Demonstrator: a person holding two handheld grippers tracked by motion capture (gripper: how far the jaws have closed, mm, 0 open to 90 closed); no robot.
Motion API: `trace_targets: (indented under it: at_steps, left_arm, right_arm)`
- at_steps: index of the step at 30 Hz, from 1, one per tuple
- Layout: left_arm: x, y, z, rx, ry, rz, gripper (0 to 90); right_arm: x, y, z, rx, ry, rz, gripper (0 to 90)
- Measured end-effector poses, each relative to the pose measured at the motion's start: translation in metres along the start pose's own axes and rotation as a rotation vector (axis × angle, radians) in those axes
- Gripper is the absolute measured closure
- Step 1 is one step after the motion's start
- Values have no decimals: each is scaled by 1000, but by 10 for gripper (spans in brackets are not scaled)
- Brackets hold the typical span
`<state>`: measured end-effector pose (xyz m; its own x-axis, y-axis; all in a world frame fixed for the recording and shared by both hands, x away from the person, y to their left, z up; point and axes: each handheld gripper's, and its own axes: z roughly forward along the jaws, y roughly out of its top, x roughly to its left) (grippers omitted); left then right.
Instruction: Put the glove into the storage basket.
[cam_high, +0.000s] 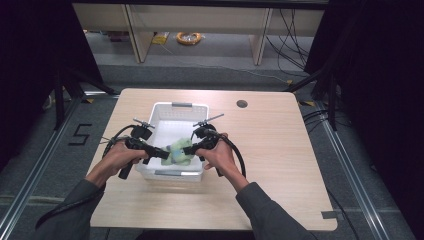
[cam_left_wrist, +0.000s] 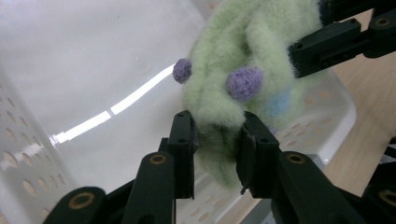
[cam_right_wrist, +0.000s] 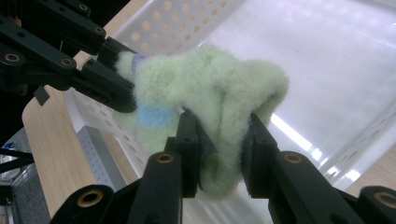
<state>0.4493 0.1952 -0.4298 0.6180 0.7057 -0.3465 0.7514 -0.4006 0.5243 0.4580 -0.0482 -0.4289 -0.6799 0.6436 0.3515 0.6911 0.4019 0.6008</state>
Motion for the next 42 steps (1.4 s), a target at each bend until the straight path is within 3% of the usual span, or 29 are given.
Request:
trace_targets:
  at_steps: [1,2,8,12,23,29,31,32,38,41,42]
  left_arm:
    - [1,0,1,4,-3,-5,684]
    - [0,-1,3,0,-1,-15,683]
    - [1,-3,8,27,29,-12,678]
    - [3,-4,12,33,20,-11,675]
    - [4,-7,17,60,55,-12,661]
    - [5,-8,21,80,75,-1,635]
    - [5,-8,23,88,87,-5,618]
    - [5,-8,23,87,92,-2,606]
    - [2,-7,16,63,153,11,544]
    - [-3,-7,11,12,166,3,533]
    - [-5,-7,10,0,169,6,524]
  right_arm:
    - [-1,0,2,2,-5,-5,724]
    - [1,0,2,30,-9,33,724]
    - [-3,-1,12,48,-16,28,724]
    - [-4,-1,16,56,-23,23,723]
    - [-4,-2,23,87,-31,30,722]
    - [-4,-2,26,100,-41,10,718]
    - [-2,-2,27,119,-55,31,716]
    - [-2,-2,28,110,-55,6,715]
    - [-1,-1,30,129,-88,8,706]
    - [-1,-1,30,134,-90,6,693]
    - [-3,-1,31,124,-94,-29,689]
